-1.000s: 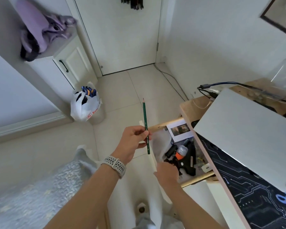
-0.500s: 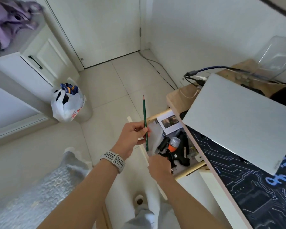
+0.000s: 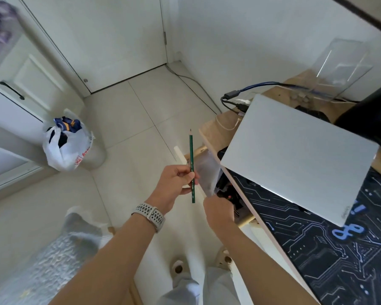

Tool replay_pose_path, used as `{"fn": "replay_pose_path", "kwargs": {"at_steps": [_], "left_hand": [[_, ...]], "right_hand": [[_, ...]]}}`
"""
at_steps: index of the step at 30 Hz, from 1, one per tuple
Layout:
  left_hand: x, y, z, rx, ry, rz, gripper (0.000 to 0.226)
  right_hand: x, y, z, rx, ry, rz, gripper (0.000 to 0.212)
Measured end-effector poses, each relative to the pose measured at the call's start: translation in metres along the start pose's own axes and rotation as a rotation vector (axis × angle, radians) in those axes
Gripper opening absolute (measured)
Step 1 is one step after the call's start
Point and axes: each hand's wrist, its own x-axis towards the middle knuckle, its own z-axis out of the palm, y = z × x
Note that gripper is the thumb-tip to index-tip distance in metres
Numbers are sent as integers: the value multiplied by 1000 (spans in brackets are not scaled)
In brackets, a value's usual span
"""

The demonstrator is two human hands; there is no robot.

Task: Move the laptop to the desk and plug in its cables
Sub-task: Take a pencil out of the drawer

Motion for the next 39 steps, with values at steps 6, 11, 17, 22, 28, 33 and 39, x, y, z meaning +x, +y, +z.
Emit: {"fn": "replay_pose_path", "kwargs": {"at_steps": [6,11,17,22,28,33,39], "left_hand": [[8,4,19,16,-1,-15,24],[13,10,33,14,11,-17,23],[15,10,39,6,36,-25,22],[15,9,41,-12,59,-23,23],[14,14,46,-26,76,-20,23],[12,19,50,-37,77,-5,23],[5,37,64,-102,38,48,21]], "right_hand": [[9,24,-3,-62,-6,-58,28],[18,30,4,-194,11,-147,31],[24,40,4,-460,55,-233,20],[29,50,6,-619,18,-312,19],[32,55,5,-780,-38,-391,12],[27,55,-20,-413,8,-368,19],[-3,75,-94,711,87,-130,12]]}}
